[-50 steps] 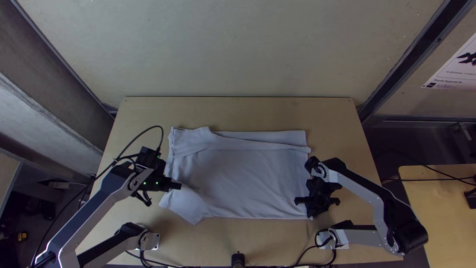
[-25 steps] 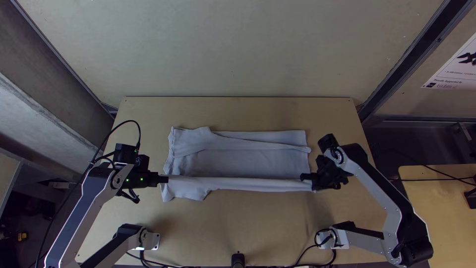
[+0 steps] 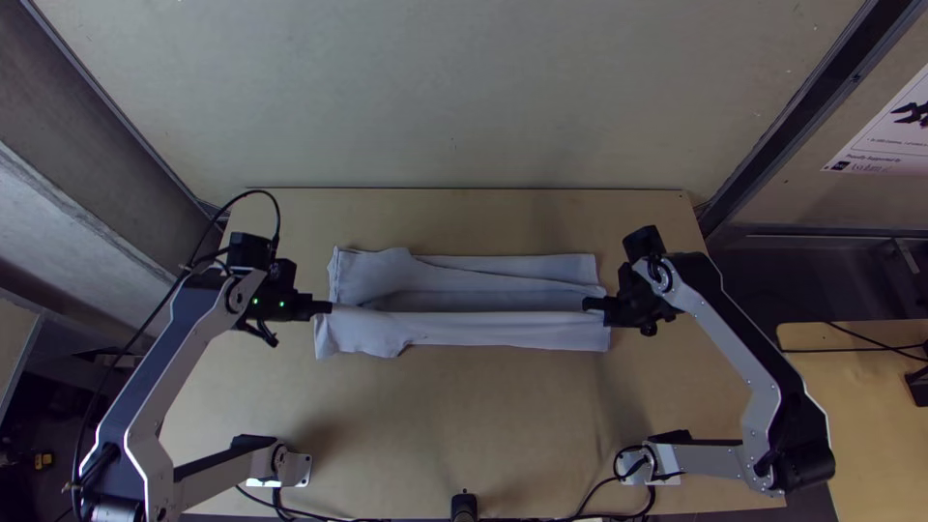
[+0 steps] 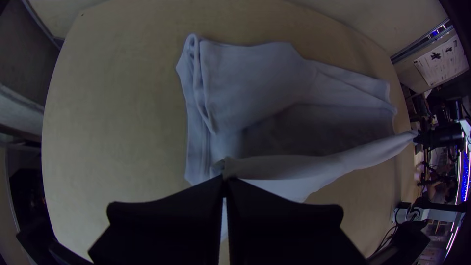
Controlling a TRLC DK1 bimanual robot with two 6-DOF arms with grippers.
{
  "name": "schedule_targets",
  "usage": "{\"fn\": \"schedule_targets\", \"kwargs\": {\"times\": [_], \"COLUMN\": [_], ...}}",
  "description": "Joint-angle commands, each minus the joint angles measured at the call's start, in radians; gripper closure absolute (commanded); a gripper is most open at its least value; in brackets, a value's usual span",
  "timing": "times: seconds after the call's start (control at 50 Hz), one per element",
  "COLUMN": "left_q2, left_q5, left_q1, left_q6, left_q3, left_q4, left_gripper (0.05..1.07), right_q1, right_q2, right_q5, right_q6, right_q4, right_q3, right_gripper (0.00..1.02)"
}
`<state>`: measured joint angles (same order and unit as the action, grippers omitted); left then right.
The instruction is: Fold the t-shirt
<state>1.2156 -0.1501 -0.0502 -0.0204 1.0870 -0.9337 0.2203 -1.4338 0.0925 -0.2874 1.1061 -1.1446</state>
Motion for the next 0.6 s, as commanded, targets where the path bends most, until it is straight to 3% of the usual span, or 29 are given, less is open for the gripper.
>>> {"fn": "schedule_targets", "kwargs": {"times": [0.0,0.58], "left_q2": [0.058,0.354], "left_q5": [-0.005,0.0], "left_q1": [0.01,0.013], "left_q6": [0.05,0.143], "left_q3": [0.059,0.309], "left_q4": [0.019,0.052], "left_gripper": [1.04,1.04], "right_q1": [-0.007,-0.022], "right_q2": [-0.056,-0.33], "right_q5": [-0.02,-0.051], "right_q6": [-0.019,-0.002], "right_q4": [-0.015,-0.031], "right_q3": [-0.056,-0.353], "right_gripper": [1.0,1.0]}}
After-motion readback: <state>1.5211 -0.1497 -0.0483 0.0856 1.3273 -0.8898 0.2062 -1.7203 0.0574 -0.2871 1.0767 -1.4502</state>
